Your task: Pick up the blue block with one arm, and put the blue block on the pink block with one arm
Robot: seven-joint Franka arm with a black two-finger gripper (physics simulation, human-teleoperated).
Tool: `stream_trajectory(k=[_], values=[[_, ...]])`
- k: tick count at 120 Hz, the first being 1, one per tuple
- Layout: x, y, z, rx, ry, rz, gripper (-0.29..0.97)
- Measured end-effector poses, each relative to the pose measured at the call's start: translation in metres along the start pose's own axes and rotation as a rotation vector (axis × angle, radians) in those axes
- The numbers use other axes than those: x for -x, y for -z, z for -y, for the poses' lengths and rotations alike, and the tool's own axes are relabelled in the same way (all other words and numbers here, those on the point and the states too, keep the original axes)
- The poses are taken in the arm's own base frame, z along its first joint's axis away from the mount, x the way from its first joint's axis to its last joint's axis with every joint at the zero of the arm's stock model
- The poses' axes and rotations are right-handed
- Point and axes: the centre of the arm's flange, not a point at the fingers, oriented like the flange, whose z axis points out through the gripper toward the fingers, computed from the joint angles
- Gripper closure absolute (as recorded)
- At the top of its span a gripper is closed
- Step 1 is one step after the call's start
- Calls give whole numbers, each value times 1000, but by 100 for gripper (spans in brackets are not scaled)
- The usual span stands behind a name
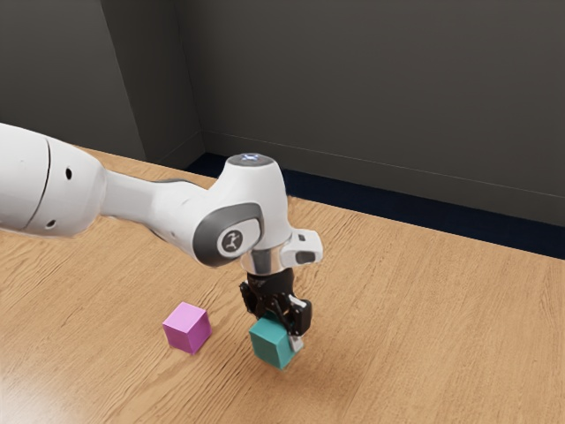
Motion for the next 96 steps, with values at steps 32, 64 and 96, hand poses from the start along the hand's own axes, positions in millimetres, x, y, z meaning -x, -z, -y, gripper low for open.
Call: stream_trajectory(k=[32,64,96], values=[[5,13,59,2,-29,25,34],[20,27,113,8,-46,39,34],[32,33,155,-9,-74,67,34]])
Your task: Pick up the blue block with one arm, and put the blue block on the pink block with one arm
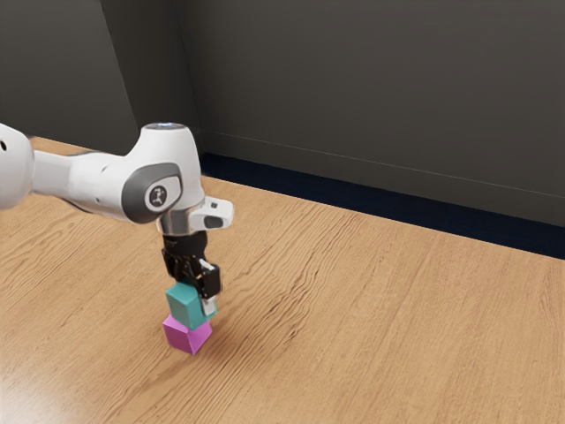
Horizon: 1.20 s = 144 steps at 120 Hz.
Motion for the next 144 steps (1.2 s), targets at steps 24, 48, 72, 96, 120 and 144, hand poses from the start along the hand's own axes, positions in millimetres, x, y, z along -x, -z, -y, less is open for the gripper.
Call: stream_trajectory(k=[24,48,72,96,120,144], values=[[6,-3,13,-2,-26,23,34],[6,-4,10,-1,-27,31,34],[5,-3,10,2,3,30,34],[7,-3,26,9,55,28,34],[-1,-10,32,21,79,36,34],[0,-10,40,27,122,32,34]])
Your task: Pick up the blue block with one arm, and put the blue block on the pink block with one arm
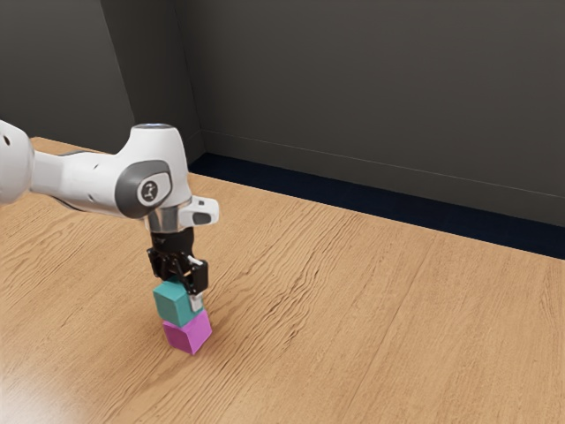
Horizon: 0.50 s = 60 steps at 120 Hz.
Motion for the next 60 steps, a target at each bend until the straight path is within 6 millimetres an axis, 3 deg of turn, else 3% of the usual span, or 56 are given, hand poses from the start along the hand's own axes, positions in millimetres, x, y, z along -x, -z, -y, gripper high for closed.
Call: stream_trajectory(k=[60], values=[[-3,-11,3,27,56,12,30]])
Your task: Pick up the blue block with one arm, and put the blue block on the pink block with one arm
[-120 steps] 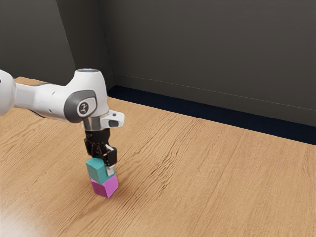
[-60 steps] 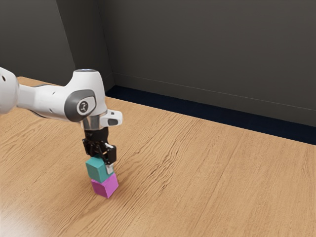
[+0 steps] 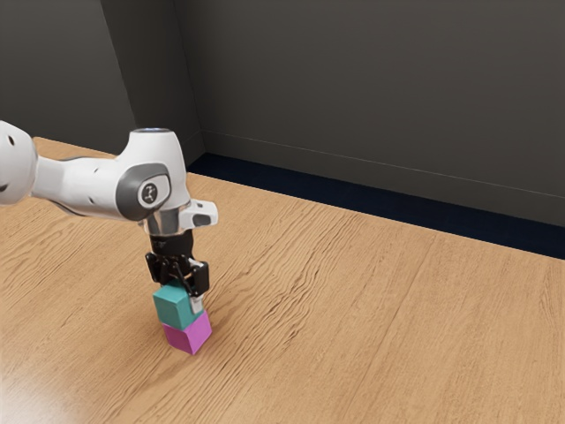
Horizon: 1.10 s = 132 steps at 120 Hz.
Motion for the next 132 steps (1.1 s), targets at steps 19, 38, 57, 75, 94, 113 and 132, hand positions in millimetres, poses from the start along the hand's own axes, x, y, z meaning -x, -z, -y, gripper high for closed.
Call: stream_trajectory(k=[19,38,57,75,94,113,132], values=[[0,0,0,0,1,-1,14],[6,22,-1,-19,-29,-40,7],[19,60,-7,-67,-115,-103,3],[11,130,-40,-148,-264,-185,2],[13,221,-110,-253,-450,-265,1],[29,262,-140,-281,-536,-246,0],[31,261,-123,-279,-538,-188,0]])
